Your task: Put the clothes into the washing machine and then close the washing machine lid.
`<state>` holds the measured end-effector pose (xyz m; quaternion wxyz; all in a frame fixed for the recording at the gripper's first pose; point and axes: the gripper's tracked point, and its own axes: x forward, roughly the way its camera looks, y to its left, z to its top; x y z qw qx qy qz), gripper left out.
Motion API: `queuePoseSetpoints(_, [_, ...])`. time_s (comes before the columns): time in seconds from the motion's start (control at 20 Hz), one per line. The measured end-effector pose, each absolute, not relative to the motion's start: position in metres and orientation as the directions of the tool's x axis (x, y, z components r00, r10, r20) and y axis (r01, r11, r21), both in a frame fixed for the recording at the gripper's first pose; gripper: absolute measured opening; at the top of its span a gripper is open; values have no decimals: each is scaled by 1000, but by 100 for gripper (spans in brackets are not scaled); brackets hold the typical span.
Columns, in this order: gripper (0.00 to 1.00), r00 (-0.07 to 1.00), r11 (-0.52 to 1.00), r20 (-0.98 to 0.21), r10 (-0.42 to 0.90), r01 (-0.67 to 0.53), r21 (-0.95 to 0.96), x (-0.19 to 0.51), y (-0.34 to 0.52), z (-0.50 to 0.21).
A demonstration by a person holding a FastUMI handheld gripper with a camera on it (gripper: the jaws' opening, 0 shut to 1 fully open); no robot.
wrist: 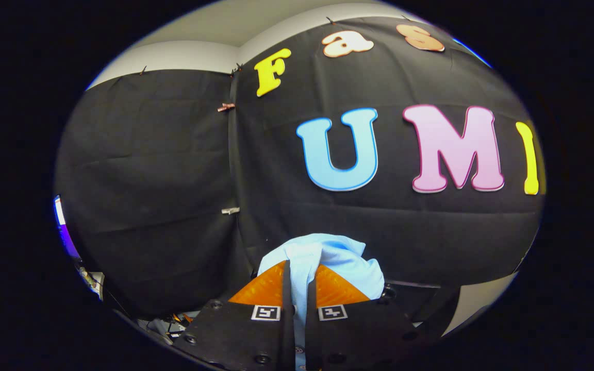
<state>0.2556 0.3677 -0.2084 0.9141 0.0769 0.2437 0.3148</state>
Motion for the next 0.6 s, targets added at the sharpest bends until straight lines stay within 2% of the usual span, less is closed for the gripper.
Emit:
queuePoseSetpoints(0.3, [12, 594, 769, -505, 627, -576, 278, 258, 383, -286])
queuePoseSetpoints(0.6, [12, 521, 747, -584, 622, -619, 243, 240, 386, -322])
